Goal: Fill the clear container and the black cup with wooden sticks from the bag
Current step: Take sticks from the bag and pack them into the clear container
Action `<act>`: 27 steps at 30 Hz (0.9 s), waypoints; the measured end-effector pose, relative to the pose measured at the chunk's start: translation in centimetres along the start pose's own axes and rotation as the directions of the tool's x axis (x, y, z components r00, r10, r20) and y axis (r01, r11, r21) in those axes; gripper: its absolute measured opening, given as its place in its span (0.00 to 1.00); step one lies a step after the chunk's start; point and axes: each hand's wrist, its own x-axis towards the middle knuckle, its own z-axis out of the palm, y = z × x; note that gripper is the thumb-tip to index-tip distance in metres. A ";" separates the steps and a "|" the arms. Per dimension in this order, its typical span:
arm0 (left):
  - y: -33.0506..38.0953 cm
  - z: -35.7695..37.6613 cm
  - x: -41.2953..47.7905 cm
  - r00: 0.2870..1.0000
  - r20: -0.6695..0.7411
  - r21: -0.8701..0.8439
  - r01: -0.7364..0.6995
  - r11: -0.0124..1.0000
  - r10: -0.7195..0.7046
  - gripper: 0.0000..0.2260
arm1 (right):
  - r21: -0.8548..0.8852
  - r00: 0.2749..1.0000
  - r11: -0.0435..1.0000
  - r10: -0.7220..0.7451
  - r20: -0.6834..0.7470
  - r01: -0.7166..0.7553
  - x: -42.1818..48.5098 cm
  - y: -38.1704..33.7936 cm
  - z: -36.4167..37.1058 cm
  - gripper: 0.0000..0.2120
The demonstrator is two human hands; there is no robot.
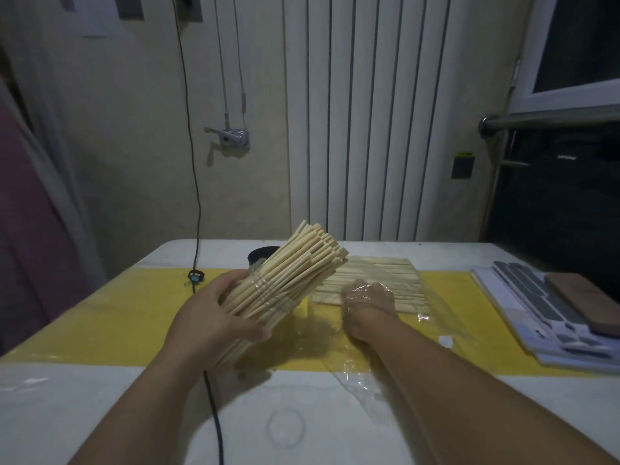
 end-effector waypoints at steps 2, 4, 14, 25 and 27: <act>0.0 0.0 0.0 1.000 0.002 -0.006 -0.004 1.000 0.004 0.36 | 0.002 1.000 1.000 -0.001 0.003 0.001 0.1 0.0 0.0 0.21; 0.1 0.1 0.0 1.000 0.004 -0.006 -0.005 1.000 0.005 0.35 | -0.003 1.000 1.000 -0.004 0.010 0.005 0.3 0.2 -0.2 0.21; -0.2 0.1 0.2 1.000 -0.007 0.029 -0.005 1.000 0.006 0.40 | 0.243 0.997 0.970 -0.019 0.077 0.000 0.8 0.6 -0.2 0.14; 0.1 0.1 0.0 1.000 0.000 0.027 0.004 1.000 -0.004 0.37 | 0.300 0.999 0.954 0.010 0.044 -0.023 -0.8 0.4 -0.7 0.03; 0.1 0.1 0.0 1.000 0.002 0.032 0.002 1.000 -0.002 0.37 | 0.325 1.000 0.946 -0.005 -0.006 0.007 -1.1 0.5 -0.4 0.04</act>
